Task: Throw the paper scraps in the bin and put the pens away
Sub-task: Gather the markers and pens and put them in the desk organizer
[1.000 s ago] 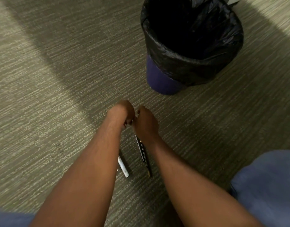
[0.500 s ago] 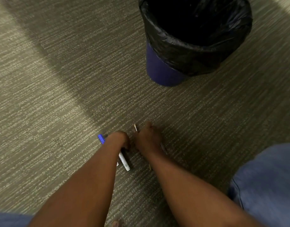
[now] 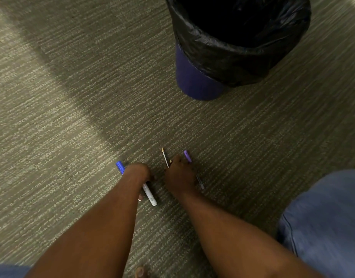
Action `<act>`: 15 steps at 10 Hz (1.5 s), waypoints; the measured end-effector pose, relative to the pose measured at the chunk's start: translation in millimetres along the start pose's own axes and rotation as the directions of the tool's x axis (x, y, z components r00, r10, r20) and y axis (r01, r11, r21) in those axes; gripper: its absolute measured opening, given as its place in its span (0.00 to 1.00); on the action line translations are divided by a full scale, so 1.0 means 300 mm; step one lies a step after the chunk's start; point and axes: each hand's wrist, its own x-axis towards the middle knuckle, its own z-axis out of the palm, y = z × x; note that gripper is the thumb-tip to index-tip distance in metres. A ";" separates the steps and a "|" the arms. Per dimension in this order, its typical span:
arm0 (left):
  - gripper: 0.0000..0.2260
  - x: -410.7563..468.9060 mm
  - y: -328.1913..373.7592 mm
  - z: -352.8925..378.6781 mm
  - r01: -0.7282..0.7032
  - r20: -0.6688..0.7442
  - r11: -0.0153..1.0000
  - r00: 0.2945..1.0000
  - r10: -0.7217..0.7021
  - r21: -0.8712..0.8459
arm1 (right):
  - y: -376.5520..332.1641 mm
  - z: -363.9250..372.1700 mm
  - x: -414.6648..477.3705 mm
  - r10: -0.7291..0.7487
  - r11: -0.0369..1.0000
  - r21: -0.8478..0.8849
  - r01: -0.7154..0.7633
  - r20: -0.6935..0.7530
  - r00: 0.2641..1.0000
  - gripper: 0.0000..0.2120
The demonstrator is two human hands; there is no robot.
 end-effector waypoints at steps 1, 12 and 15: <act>0.16 0.079 -0.028 0.020 -0.121 -0.098 0.992 0.988 0.117 -0.042 | -0.001 0.014 -0.005 -0.007 1.000 -0.005 0.007 -0.025 1.000 0.12; 0.19 0.102 -0.056 0.039 -0.114 -0.382 0.970 0.924 0.024 -0.216 | -0.012 0.014 -0.027 -0.151 0.988 0.009 0.154 -0.157 0.976 0.15; 0.19 0.106 -0.061 0.033 -0.086 -0.317 0.961 0.948 -0.002 -0.264 | 0.005 0.009 -0.020 -0.123 0.982 0.106 0.157 -0.278 0.953 0.25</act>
